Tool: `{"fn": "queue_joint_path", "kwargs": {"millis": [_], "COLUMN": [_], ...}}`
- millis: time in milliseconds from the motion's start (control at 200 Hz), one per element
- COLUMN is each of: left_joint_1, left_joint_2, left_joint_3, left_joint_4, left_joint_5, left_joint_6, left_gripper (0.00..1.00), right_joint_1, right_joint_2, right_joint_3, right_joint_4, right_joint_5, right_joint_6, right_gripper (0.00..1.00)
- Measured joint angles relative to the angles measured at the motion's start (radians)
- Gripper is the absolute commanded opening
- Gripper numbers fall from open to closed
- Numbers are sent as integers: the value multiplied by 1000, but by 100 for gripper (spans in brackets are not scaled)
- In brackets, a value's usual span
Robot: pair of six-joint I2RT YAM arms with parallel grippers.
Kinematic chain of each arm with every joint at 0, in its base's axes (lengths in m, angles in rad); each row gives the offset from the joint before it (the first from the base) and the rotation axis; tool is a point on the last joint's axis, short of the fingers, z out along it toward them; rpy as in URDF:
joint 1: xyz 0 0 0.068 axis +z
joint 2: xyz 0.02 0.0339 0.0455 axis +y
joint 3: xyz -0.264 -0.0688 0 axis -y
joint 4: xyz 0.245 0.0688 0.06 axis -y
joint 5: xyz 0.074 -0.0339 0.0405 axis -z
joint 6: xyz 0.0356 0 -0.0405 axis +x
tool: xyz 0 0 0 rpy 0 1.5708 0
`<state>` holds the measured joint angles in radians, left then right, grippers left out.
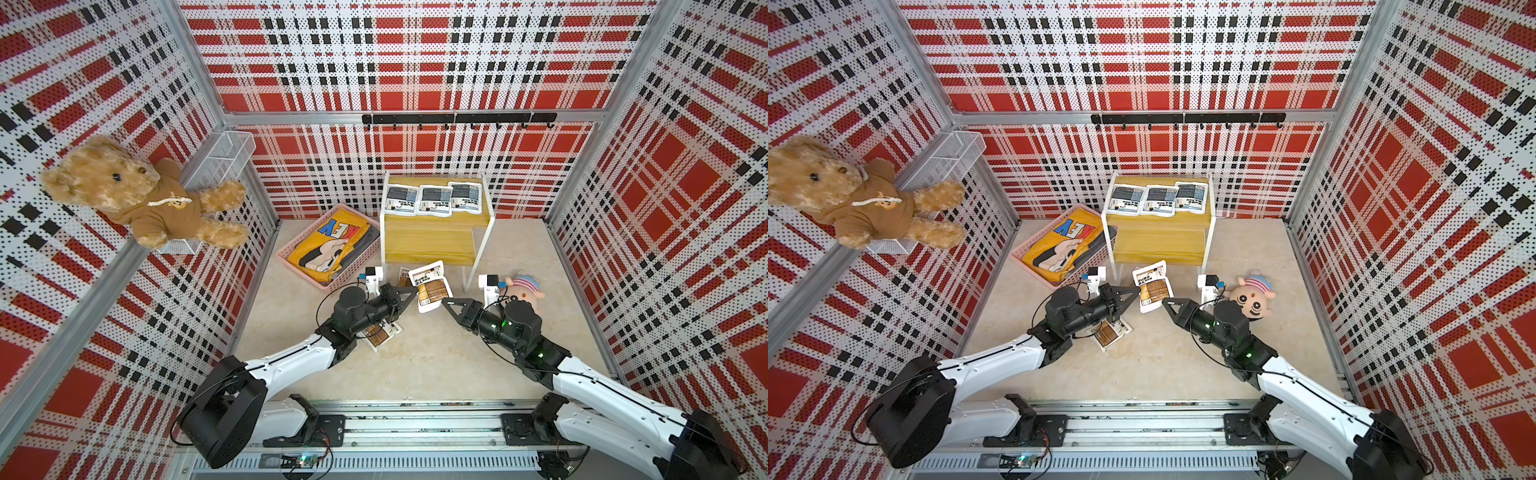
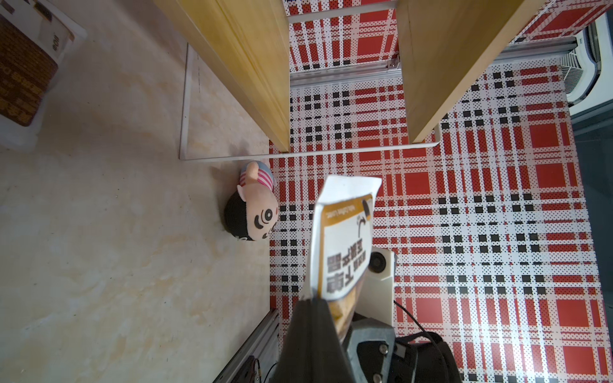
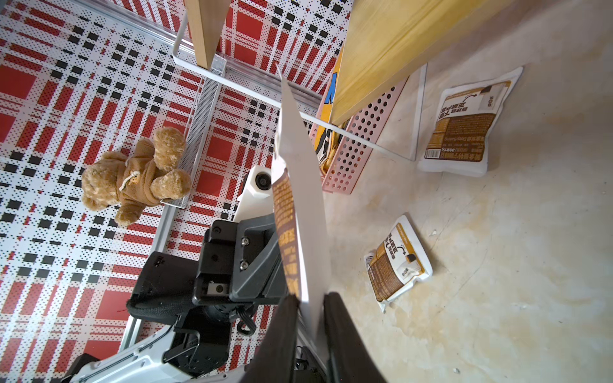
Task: Place the bagged coffee beans on the shelf by color
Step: Place the bagged coffee beans on the shelf.
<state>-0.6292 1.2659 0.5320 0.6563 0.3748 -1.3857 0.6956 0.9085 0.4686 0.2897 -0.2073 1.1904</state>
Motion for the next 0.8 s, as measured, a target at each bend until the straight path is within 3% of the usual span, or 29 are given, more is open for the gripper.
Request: {"fn": "queue_joint_path", "kwargs": {"millis": [536, 616, 752, 797], "left_joint_1": [16, 29, 64, 79], "left_joint_2": [5, 4, -12, -21], "left_joint_3": [13, 15, 15, 15], "left_joint_4": [-2, -2, -28, -40], "left_joint_5": [25, 46, 66, 69], "left_joint_6": [0, 3, 11, 14], "left_gripper": [0, 12, 24, 41], "right_joint_1": [0, 3, 5, 5], "right_joint_2": [0, -6, -8, -8], "right_joint_3": [0, 0, 0, 0], "right_joint_4": [1, 5, 11, 16], "right_joint_5": [33, 49, 101, 118], "right_joint_6": [9, 16, 29, 33], "right_gripper": [7, 5, 4, 4]}}
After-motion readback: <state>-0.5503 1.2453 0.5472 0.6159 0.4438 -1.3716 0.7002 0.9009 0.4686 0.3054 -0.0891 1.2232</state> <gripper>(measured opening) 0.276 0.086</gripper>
